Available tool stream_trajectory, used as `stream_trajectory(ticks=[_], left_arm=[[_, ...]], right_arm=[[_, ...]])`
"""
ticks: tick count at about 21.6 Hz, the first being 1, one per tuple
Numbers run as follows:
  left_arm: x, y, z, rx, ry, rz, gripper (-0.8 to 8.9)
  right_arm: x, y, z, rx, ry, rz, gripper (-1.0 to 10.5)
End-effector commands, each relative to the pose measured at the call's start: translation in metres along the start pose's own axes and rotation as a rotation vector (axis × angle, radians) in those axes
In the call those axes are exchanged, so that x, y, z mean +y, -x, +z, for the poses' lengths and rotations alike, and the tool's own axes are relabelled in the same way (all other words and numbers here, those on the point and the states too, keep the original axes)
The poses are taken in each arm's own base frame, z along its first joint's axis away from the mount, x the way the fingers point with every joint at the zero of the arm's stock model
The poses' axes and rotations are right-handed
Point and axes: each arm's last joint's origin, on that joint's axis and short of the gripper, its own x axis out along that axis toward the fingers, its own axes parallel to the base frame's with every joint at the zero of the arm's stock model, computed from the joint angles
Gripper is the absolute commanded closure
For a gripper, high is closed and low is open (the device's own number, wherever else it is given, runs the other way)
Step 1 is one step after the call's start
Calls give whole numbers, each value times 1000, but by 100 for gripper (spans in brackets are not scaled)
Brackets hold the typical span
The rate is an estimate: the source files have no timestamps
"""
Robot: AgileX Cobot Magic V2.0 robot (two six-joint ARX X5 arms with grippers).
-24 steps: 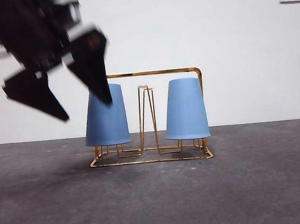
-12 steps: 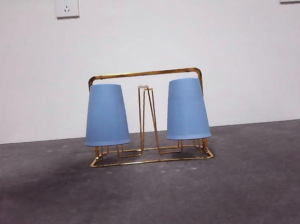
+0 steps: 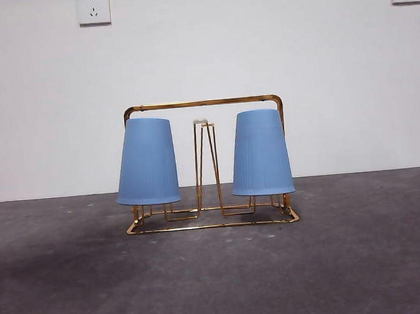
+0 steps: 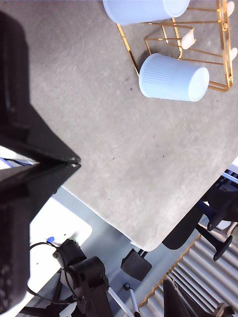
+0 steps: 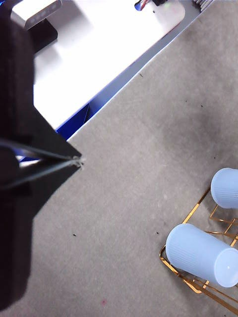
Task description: Pick up cup 1,put cup 1 in the cup rack,pick up cup 2,put cup 2 in the cup rack
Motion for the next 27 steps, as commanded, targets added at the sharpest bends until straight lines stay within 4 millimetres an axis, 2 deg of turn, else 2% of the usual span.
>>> stream_trajectory(ticks=[1, 11, 15, 20, 22, 24, 27], left_arm=[[0, 0, -1, 1, -2, -6, 818], [0, -1, 0, 3, -2, -5, 817], [3, -4, 5, -44, -18, 71, 817], [13, -9, 20, -158, -252, 367, 817], [18, 0, 28, -235, -383, 507, 817], [22, 15, 30, -333, -478, 563, 817], [31, 34, 12, -471, -547, 637, 817]], right_arm=[[0, -1, -3, 28, -29, -1, 945], [-3, -1, -3, 28, -28, -102, 945], [-4, -1, -3, 27, -27, -140, 945], [-4, -1, -3, 27, -27, -144, 945], [-4, -1, -3, 27, -27, -144, 945], [-4, -1, -3, 27, -27, -144, 945], [-4, -1, -3, 27, -27, -144, 945]])
